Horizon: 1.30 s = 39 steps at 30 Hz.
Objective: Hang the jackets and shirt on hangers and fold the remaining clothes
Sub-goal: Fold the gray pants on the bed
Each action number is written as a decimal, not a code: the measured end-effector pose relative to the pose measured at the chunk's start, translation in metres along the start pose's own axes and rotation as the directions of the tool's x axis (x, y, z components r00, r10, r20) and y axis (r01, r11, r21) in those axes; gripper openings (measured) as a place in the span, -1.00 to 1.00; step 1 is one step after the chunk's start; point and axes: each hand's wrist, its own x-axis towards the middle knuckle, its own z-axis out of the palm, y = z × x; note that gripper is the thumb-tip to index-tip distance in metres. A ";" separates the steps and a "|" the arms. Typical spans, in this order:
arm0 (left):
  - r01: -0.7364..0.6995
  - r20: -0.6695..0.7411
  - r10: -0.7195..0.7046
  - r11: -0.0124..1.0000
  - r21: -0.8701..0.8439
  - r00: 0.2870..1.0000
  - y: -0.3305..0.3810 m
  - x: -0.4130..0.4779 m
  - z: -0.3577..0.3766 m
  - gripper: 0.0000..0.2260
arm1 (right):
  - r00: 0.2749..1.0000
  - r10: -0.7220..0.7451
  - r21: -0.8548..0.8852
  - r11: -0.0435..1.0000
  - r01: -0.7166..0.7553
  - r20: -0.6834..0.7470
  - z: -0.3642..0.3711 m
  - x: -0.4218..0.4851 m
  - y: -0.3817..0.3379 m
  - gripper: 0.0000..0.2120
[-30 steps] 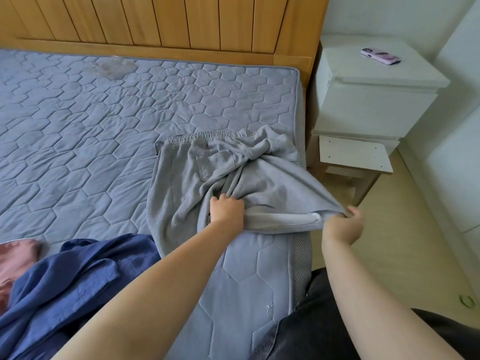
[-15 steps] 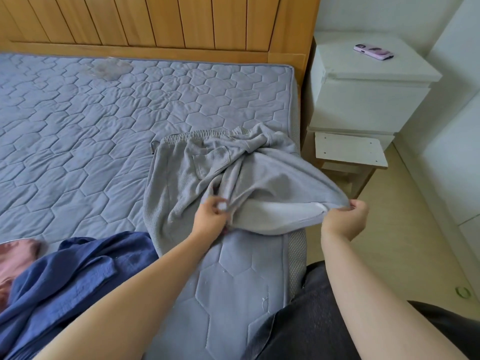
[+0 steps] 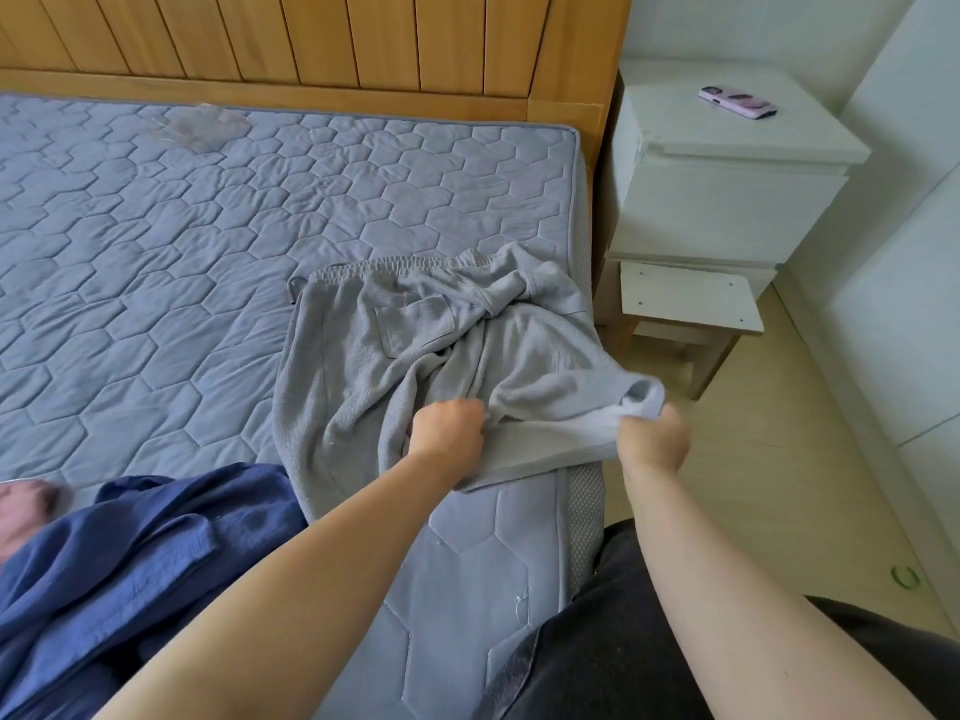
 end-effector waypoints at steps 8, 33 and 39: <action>0.457 0.274 -0.385 0.545 -0.703 0.881 -0.029 -0.043 0.016 -0.81 | 0.968 0.242 -0.209 0.952 -0.226 0.059 -0.017 0.020 0.012 -0.64; 0.264 -0.107 -0.448 0.686 -0.678 0.888 -0.142 -0.121 0.000 -0.75 | 0.504 -0.341 -0.545 -0.029 0.838 0.793 0.073 -0.140 -0.004 -0.74; 0.102 -0.134 -0.324 0.618 -0.780 0.936 -0.146 -0.131 -0.030 -0.62 | 0.410 -0.459 -0.476 -0.034 0.879 0.789 0.095 -0.155 0.000 -0.28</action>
